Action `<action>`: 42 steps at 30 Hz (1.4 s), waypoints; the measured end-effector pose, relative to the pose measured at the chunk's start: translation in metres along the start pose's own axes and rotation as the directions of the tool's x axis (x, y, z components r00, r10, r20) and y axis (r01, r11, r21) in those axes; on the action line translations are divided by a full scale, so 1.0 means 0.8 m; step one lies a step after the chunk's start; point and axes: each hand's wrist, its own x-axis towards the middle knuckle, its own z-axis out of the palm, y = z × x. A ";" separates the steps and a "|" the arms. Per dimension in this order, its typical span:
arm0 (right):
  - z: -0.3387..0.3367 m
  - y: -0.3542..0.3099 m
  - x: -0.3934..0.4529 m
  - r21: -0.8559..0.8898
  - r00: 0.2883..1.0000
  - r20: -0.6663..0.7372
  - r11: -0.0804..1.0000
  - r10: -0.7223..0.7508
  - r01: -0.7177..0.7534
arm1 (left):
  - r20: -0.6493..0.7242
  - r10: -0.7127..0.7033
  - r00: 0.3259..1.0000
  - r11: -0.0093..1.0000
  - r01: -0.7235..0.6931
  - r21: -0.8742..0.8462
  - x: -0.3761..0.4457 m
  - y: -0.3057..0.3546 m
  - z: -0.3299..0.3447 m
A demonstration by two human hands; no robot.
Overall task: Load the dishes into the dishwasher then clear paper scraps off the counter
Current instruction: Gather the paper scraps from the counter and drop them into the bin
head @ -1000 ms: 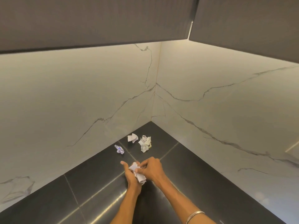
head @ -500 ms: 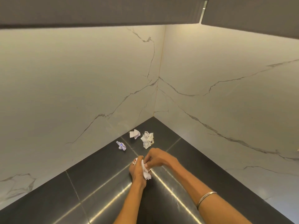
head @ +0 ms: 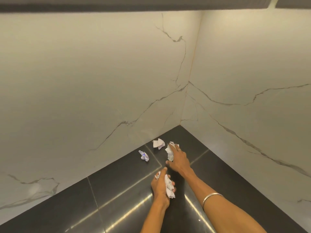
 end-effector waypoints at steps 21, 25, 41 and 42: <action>-0.038 0.024 -0.094 0.472 0.985 0.128 0.867 0.115 -0.163 | 0.047 0.067 0.997 0.989 -0.073 0.129 -0.020 -0.003 -0.015; -0.071 0.005 -0.124 0.435 0.906 0.413 0.854 0.091 -0.284 | 0.057 0.035 0.998 0.979 -0.045 0.200 -0.033 -0.009 -0.032; -0.028 -0.066 -0.220 -0.283 0.970 0.215 0.958 0.118 -0.054 | 0.258 -0.116 0.959 0.993 0.119 0.004 -0.085 -0.021 -0.091; -0.023 -0.068 -0.223 -0.292 0.978 0.185 0.956 0.094 -0.037 | 0.258 -0.123 0.958 0.991 0.130 -0.012 -0.085 -0.021 -0.092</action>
